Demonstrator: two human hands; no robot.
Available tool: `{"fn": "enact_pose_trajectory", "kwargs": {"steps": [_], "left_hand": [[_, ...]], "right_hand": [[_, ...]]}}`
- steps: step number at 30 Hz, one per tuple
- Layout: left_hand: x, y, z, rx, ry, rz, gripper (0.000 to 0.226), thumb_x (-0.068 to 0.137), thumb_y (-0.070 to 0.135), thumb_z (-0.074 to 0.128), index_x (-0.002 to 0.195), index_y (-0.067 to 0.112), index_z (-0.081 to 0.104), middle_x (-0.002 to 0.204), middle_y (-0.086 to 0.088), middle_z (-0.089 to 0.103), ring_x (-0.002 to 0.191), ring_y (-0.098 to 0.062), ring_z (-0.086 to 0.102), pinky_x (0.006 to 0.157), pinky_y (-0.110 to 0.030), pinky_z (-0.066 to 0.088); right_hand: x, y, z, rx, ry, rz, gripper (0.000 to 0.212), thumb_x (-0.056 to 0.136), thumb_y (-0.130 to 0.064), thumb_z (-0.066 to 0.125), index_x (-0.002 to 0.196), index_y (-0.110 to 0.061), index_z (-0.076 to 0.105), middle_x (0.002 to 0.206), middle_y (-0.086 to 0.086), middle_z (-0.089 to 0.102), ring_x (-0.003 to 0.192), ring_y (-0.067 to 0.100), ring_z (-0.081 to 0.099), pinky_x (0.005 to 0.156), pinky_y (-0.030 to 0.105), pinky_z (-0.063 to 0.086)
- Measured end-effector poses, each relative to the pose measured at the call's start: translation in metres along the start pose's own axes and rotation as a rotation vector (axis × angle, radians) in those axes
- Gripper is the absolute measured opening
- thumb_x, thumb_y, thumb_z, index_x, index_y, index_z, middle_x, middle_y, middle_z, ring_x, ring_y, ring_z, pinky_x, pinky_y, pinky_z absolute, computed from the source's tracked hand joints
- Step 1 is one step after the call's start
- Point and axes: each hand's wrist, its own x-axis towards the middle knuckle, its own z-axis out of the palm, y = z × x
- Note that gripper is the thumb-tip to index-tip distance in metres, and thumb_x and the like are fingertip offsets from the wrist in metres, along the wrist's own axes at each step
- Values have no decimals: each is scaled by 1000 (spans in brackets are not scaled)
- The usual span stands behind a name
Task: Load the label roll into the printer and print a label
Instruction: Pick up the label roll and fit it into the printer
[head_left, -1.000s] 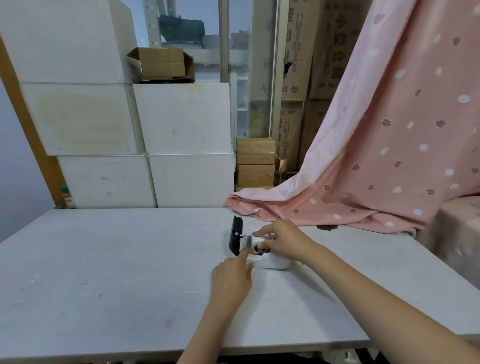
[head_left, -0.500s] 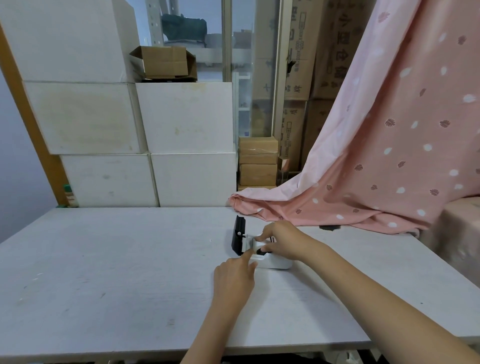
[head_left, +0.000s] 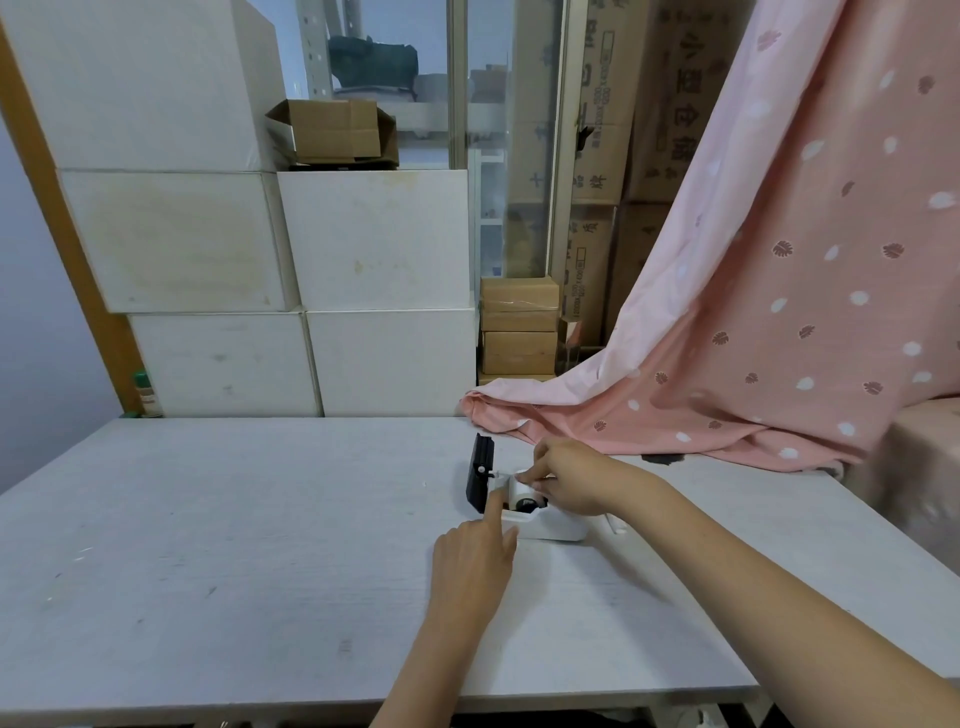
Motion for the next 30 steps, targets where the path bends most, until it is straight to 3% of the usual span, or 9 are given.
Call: {"fn": "enact_pose_trajectory", "kwargs": {"steps": [4, 9, 12, 18, 22, 24, 26, 28, 30], "left_hand": [[-2, 4, -3, 42, -40, 43, 59, 105, 33, 37, 158, 33, 12, 79, -7, 64, 71, -28, 60, 61, -34, 36], [-1, 2, -2, 11, -44, 40, 58, 104, 31, 39, 157, 36, 18, 75, -5, 61, 63, -22, 48, 59, -32, 35], [-1, 1, -1, -21, -27, 54, 58, 103, 30, 42, 157, 36, 21, 70, -1, 54, 61, -21, 50, 57, -32, 36], [-1, 0, 1, -25, -17, 66, 58, 104, 30, 41, 157, 38, 19, 79, -5, 67, 67, -24, 60, 59, -33, 40], [0, 0, 2, -35, -8, 64, 57, 104, 28, 43, 156, 37, 23, 83, -6, 69, 67, -26, 60, 59, -33, 39], [0, 0, 4, -41, -7, 77, 57, 103, 28, 44, 156, 37, 23, 82, -7, 69, 63, -24, 51, 59, -33, 37], [2, 0, 5, -74, 25, 94, 57, 101, 26, 49, 154, 36, 31, 77, -6, 68, 58, -23, 49, 55, -33, 38], [0, -1, 8, -94, 90, 115, 51, 92, 18, 63, 140, 30, 53, 63, -1, 63, 48, -23, 52, 45, -32, 39], [-3, 0, 6, -159, 253, 65, 29, 85, 10, 69, 111, 23, 64, 56, 1, 55, 46, -21, 52, 40, -33, 42]], "right_hand": [[-3, -2, -4, 39, -19, 28, 36, 109, -18, 51, 136, -21, 73, 120, 1, 71, 121, 25, 63, 102, 33, 49], [-3, -7, -8, 90, 37, 96, 42, 108, -14, 48, 146, -22, 64, 149, 3, 62, 136, 26, 57, 109, 37, 46], [3, -11, -10, 22, 53, 176, 38, 109, -21, 46, 143, -18, 65, 151, 4, 56, 137, 30, 52, 112, 45, 41], [17, -16, -8, 35, 54, 283, 30, 106, -35, 52, 119, -11, 64, 100, 5, 63, 99, 27, 53, 87, 39, 37], [17, -20, -14, 171, 60, 271, 34, 102, -32, 63, 114, -1, 72, 113, 14, 76, 94, 27, 67, 84, 39, 54], [15, -22, -15, 241, 84, 291, 35, 98, -27, 68, 114, 3, 77, 119, 18, 76, 103, 30, 72, 85, 38, 56], [14, -23, -15, 316, 89, 327, 30, 95, -19, 72, 112, 5, 78, 111, 20, 78, 93, 30, 74, 76, 34, 55], [15, -19, -15, 380, 94, 392, 15, 92, -15, 75, 94, 0, 73, 80, 14, 75, 66, 22, 67, 64, 27, 52], [17, -14, -14, 480, 116, 492, 21, 88, -10, 78, 84, -7, 57, 61, 8, 60, 50, 18, 60, 45, 21, 46]]}}
